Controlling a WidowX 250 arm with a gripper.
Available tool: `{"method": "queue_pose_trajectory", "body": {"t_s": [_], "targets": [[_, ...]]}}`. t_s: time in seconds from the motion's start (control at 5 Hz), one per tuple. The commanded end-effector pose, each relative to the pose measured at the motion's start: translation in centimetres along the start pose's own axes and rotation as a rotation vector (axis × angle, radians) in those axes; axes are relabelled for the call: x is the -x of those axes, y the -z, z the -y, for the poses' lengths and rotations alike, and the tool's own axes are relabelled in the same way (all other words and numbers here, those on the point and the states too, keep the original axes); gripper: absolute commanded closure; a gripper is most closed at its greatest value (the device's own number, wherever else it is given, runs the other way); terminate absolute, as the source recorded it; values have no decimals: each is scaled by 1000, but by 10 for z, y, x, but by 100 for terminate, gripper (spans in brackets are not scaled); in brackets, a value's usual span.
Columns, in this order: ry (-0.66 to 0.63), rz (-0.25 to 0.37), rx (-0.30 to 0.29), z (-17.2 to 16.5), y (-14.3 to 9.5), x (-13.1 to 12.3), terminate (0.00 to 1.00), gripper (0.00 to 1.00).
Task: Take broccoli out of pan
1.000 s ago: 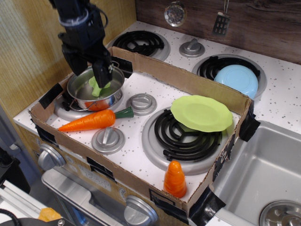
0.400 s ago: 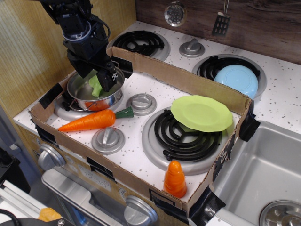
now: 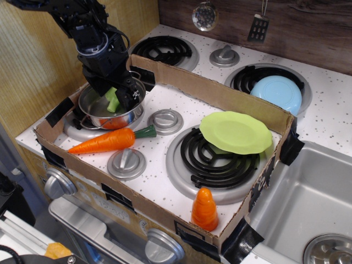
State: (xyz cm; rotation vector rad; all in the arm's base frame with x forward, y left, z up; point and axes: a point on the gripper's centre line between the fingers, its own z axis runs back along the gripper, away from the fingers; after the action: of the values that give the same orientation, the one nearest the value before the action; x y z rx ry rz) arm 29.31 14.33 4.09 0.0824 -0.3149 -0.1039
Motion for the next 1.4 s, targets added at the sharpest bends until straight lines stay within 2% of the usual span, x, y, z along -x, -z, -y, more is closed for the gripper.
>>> {"method": "queue_pose_trajectory", "body": {"t_s": [0.0,0.2,0.6,0.8,1.0,1.2], "targets": [[14,18,32,-8,4,-10,0,0],[22,2,18,-9,-4,-11,0,100],[57,-38,-74,-16,-46,-23,0,100],[72,-62,-106,-15,-79,-34,0,100],[3,-83,-100,7,-108,-37,0,100],[-68,-94,-106,45,-115,-34,0,100]]}}
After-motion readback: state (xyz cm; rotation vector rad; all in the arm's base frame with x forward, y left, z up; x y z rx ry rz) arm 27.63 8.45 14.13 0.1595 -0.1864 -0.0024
